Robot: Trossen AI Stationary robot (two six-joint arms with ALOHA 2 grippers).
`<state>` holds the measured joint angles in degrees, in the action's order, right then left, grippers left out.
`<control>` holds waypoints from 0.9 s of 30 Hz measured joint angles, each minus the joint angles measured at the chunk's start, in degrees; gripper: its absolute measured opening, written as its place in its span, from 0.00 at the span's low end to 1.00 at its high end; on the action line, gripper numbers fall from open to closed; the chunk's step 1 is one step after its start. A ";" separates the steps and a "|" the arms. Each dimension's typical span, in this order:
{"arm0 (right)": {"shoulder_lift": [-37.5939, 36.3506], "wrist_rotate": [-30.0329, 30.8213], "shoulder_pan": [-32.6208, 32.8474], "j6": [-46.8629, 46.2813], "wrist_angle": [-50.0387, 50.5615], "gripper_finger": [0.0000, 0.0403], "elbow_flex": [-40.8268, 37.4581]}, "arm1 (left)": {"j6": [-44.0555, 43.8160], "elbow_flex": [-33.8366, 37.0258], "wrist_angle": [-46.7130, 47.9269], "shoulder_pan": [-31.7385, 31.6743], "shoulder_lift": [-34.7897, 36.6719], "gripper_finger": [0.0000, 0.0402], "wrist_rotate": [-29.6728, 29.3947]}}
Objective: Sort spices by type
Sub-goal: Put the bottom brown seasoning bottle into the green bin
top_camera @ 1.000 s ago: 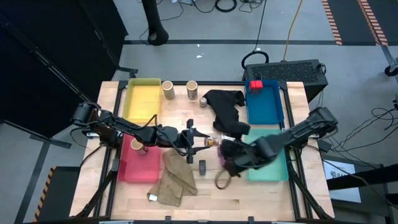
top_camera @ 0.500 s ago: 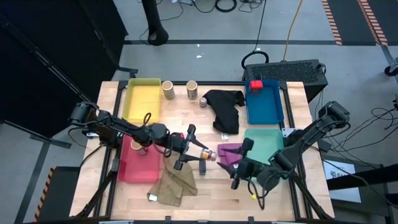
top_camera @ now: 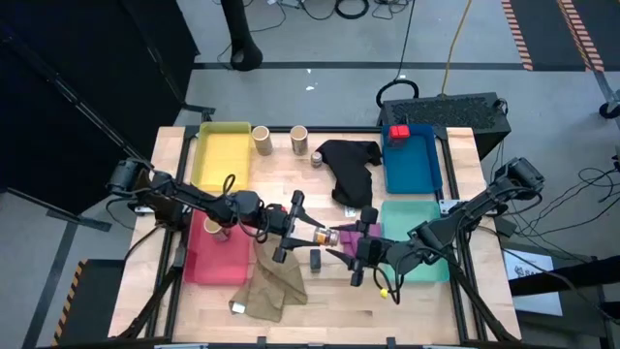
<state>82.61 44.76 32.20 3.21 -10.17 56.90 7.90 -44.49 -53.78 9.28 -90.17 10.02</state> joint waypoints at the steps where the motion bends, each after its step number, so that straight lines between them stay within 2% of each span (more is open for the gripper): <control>1: 0.00 0.05 0.01 0.26 0.00 0.58 -0.02 | 0.02 0.00 0.21 0.02 0.00 0.50 0.03; 5: 0.00 -0.08 0.01 1.13 -0.76 0.53 0.00 | 0.02 -0.02 0.22 0.06 0.00 0.50 0.03; 11: 0.00 0.22 -0.26 1.62 -0.73 0.37 0.00 | 0.04 -0.02 0.24 0.07 0.00 0.50 -0.03; 21: -0.62 -0.34 -0.69 1.44 0.29 0.36 -0.02 | 0.02 -0.09 1.91 -0.01 0.00 0.56 -1.28; 24: -2.30 -0.12 -0.69 -2.51 4.99 0.36 0.93 | 0.01 -0.09 3.91 0.00 0.00 0.57 -4.22; 27: -3.97 -0.45 -0.69 -8.09 13.87 0.36 2.58 | 0.09 -0.09 5.47 -0.46 0.00 0.57 -5.90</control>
<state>78.64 44.31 31.51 -4.88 3.70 59.49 7.99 -44.58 -48.31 8.82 -90.17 4.12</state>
